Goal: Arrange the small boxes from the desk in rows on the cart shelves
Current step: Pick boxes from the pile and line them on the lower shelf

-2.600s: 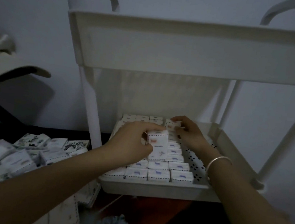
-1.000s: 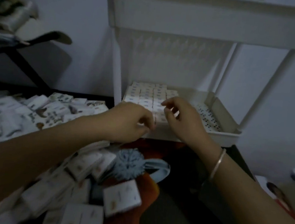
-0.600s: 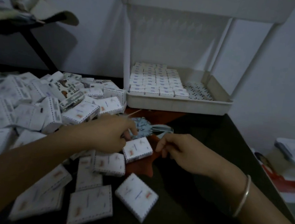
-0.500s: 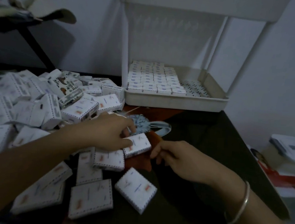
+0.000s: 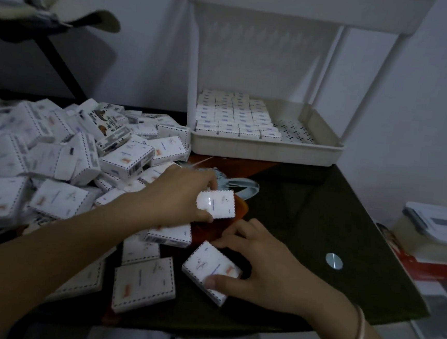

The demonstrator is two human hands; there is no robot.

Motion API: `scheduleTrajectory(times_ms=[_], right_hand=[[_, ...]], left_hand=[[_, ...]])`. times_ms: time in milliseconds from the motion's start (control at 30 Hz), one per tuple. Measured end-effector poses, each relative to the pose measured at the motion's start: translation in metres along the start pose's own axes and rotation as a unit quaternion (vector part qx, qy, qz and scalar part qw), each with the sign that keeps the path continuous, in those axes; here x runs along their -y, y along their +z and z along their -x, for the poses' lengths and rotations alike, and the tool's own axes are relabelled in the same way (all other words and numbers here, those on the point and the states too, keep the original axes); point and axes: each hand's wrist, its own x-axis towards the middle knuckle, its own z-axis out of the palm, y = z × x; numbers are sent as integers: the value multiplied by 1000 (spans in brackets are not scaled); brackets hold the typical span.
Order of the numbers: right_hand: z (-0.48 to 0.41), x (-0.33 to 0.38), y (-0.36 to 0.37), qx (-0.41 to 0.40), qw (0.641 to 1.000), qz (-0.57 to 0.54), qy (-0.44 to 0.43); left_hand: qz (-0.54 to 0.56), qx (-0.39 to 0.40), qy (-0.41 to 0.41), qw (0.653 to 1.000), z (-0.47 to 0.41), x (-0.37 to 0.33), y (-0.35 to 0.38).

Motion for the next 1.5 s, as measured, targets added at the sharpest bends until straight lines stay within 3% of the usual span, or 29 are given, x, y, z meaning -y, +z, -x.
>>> scheduleTrajectory(times_ms=[200, 400, 500, 567, 700, 867, 1100, 1200, 1400, 1500], right_hand=[[8, -16, -2, -26, 986, -159, 44], [2, -31, -14, -38, 955, -289, 57], [-5, -38, -22, -78, 949, -297, 71], [-10, -43, -29, -119, 946, -292, 74], [-20, -59, -46, -191, 906, -363, 102], [-38, -83, -66, -215, 840, -487, 102], [-86, -129, -111, -249, 912, -317, 67], [-114, -147, -130, -297, 913, -278, 38], [-188, -198, -163, -359, 921, -64, 136], [-228, -227, -175, -384, 906, -78, 162]], left_hand=[[143, -65, -6, 988, -13, 9, 8], [193, -77, -15, 978, -25, 10, 12], [182, -109, 0, 977, -33, 9, 6], [182, -90, -6, 979, -39, 11, 1], [121, 6, -1, 993, -55, 16, -11], [34, 10, 25, 999, -81, 12, -23], [-1, -52, 43, 998, -139, 9, -56], [56, -126, 40, 990, -165, 12, -65], [114, -170, -46, 978, -218, 40, -59], [110, -184, -71, 974, -236, 48, -55]])
